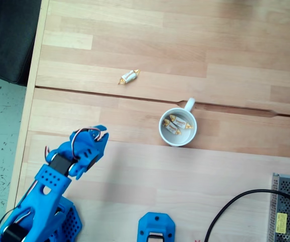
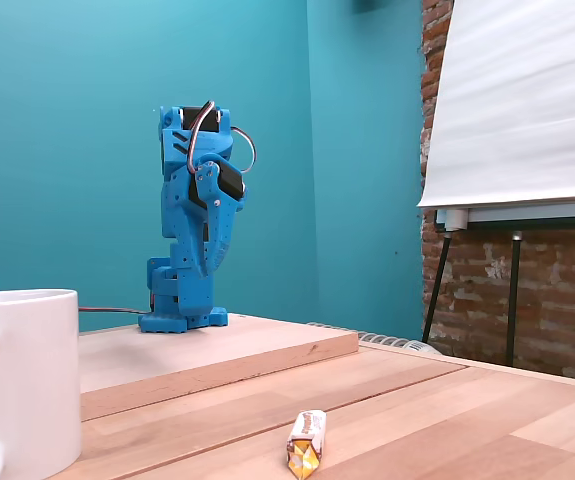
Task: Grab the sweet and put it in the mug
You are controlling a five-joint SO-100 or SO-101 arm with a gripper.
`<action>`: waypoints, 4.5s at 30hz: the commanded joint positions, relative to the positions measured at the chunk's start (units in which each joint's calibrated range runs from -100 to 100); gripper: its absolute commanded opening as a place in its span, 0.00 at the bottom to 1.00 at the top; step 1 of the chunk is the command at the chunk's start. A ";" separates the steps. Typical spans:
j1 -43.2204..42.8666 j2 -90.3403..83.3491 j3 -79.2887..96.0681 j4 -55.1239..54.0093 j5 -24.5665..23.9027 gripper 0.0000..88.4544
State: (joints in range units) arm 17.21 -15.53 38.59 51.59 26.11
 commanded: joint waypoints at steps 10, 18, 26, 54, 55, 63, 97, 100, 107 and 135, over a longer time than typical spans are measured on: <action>0.29 17.08 -17.18 -0.54 -0.68 0.21; -3.12 19.23 -24.14 -0.62 -0.68 0.23; -3.92 19.58 -30.74 0.27 -0.88 0.23; -2.83 39.71 -49.03 0.27 -2.00 0.25; -2.83 40.75 -49.03 0.27 -2.00 0.25; -2.97 46.86 -51.80 0.35 -2.59 0.25; -3.19 76.98 -95.68 14.78 -5.52 0.25; -3.19 79.64 -98.99 14.70 -3.81 0.25; -3.41 83.95 -100.95 12.28 -0.05 0.25; -3.63 90.49 -101.93 5.51 4.79 0.25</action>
State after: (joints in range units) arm 13.81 75.84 -59.75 60.54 31.04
